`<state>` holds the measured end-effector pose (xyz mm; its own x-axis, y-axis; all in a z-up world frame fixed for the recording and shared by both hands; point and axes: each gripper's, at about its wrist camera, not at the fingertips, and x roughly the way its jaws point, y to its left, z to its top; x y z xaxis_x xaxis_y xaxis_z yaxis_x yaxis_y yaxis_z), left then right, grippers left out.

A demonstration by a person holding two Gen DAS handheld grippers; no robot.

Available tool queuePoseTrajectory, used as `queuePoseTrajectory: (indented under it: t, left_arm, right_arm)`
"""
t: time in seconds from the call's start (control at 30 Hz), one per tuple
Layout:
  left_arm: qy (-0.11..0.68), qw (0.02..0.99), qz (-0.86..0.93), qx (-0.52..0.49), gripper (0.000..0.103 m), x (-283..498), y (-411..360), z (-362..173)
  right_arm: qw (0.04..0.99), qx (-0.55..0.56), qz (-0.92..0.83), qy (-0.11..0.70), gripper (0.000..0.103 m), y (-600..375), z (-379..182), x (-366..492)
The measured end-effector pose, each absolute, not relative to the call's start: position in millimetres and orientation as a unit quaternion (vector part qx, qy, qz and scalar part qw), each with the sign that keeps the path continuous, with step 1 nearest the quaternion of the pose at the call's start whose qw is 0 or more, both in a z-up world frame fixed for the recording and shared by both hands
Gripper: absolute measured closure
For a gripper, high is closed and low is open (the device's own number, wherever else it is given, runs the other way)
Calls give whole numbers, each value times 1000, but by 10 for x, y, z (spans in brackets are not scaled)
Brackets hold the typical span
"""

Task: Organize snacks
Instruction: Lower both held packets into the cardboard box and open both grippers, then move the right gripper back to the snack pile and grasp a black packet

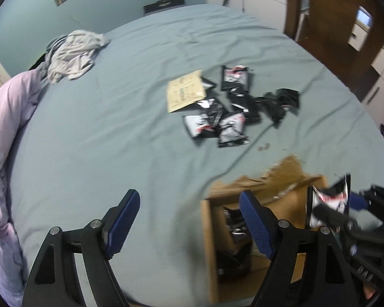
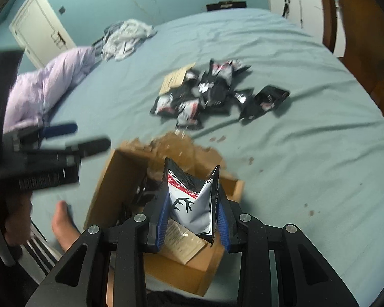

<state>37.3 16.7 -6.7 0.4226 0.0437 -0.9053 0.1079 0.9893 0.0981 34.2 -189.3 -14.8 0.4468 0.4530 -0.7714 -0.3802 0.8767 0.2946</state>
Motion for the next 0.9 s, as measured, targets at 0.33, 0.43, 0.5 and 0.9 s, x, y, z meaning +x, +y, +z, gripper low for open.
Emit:
queuePoseTrajectory:
  t: [0.33,0.43,0.5,0.9]
  left_arm:
    - [531,846,-15,41,22,431,307,-10]
    - [532,845,-19,48,22,424,280,-23]
    - [534,844,-20,53,22,420,261,-33]
    - [521,851,-4,71,21,352,218,-10]
  right_arm:
    - [813,9,252,526,72,-1414,-444,613]
    - [806,1,249,538,72,-1297,-527,673]
    - [802,-10,245,545,72,-1211,-583,701]
    - [780,44,256,569,64,-1300,-582,638]
